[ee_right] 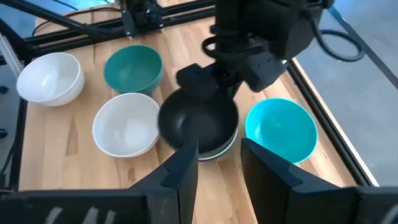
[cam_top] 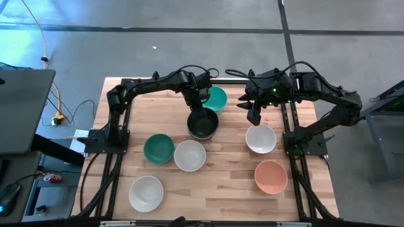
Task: Nest bowls inside each other
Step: Stack the black bowl on top of the light green bowl
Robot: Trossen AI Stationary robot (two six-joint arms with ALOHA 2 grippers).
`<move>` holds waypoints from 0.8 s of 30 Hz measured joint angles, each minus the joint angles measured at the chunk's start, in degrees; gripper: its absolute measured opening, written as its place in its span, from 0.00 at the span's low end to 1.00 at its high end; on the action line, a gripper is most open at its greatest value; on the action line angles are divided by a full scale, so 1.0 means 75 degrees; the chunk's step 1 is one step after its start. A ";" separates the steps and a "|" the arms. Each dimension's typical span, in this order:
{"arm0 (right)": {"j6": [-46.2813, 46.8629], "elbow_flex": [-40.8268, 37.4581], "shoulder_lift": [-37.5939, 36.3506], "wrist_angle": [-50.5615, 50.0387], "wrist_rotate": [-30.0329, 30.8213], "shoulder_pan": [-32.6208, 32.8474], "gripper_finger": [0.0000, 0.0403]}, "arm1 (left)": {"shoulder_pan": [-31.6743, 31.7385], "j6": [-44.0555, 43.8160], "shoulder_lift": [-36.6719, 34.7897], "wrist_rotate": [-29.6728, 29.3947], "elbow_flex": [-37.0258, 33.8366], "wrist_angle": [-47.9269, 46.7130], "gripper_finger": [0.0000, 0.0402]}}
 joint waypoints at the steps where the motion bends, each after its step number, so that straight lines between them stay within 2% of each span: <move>1: 0.0028 0.0000 0.0000 -0.0017 0.0000 0.0039 0.28 | 0.0000 0.0042 0.0020 -0.0041 0.0000 -0.0035 0.00; 24: 0.0086 -0.0003 0.0000 -0.0028 0.0181 0.0223 0.28 | -0.0195 0.0126 0.0446 -0.0084 -0.0003 -0.0168 0.00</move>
